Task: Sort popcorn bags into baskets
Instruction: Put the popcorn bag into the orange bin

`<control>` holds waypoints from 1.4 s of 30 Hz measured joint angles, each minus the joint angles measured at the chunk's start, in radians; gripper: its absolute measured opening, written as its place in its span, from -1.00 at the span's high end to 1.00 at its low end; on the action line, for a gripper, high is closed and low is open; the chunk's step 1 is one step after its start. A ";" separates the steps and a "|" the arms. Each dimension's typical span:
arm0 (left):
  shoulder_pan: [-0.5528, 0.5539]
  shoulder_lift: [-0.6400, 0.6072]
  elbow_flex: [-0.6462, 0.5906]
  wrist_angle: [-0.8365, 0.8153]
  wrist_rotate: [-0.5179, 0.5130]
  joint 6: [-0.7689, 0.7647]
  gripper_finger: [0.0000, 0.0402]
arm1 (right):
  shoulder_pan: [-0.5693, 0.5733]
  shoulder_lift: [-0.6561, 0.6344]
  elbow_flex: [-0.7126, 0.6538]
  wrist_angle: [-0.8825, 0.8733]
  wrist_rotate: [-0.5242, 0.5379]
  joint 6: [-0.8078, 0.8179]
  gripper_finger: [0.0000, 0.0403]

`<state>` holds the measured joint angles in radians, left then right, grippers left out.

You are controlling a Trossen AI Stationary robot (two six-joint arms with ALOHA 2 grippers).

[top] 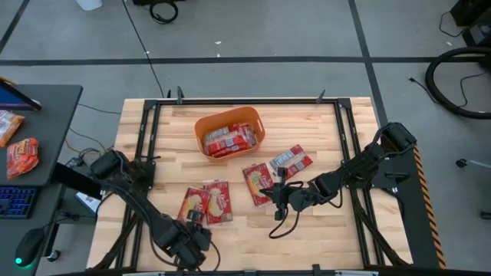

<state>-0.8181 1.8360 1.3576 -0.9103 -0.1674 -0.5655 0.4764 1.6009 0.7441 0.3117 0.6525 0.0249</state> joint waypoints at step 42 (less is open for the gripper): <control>-0.050 0.012 -0.010 -0.031 -0.154 0.045 0.14 | -0.001 0.000 0.000 0.001 -0.022 0.007 0.95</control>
<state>-0.8684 1.8477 1.3472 -0.9411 -0.3209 -0.5200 0.4754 1.6009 0.7441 0.3122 0.6308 0.0315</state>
